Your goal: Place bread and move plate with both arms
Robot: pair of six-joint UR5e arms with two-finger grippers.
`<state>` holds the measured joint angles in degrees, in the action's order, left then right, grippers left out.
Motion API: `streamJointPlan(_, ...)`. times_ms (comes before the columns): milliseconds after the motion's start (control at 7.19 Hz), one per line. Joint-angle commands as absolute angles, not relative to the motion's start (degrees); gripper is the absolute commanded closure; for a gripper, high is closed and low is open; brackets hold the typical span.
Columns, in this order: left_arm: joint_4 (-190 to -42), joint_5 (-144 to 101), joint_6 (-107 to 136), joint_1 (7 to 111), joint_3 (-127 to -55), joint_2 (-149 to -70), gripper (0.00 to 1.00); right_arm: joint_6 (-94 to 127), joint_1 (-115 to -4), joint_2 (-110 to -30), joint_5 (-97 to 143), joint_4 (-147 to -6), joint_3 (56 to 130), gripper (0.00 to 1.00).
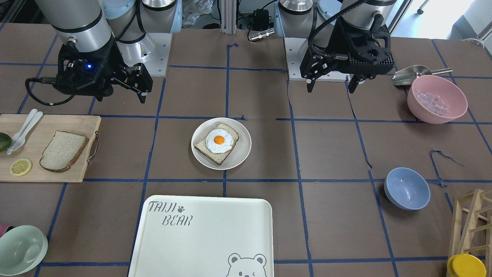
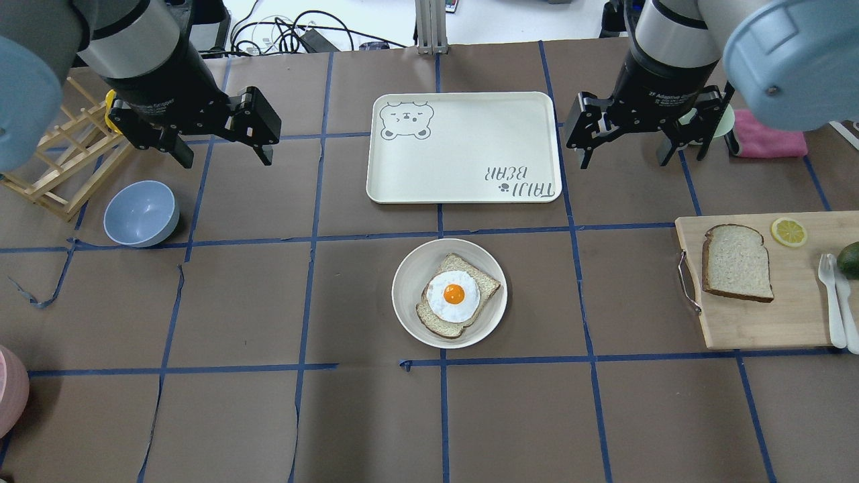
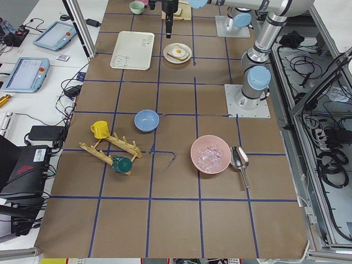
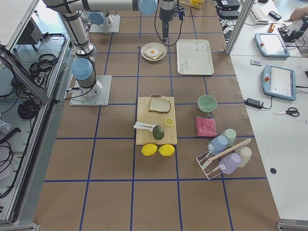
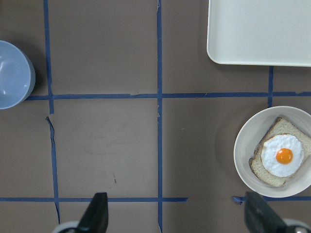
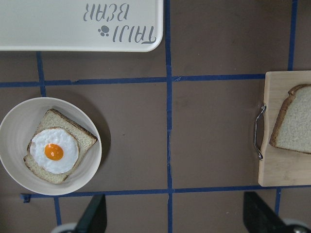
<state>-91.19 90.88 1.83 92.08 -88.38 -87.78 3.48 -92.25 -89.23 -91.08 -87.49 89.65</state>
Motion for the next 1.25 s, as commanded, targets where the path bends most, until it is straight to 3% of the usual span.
streamJointPlan(0, -91.23, 90.88, 1.76, 92.02, -88.42, -87.63, 0.00, 3.52, -92.37, -90.00, -91.06, -84.73, 89.65, 0.00)
streamJointPlan(1113, -91.23, 90.88, 1.50, 91.93, -88.51, -87.63, 0.00, 2.55, -92.37, -90.17, -91.13, -84.73, 90.00, 0.00)
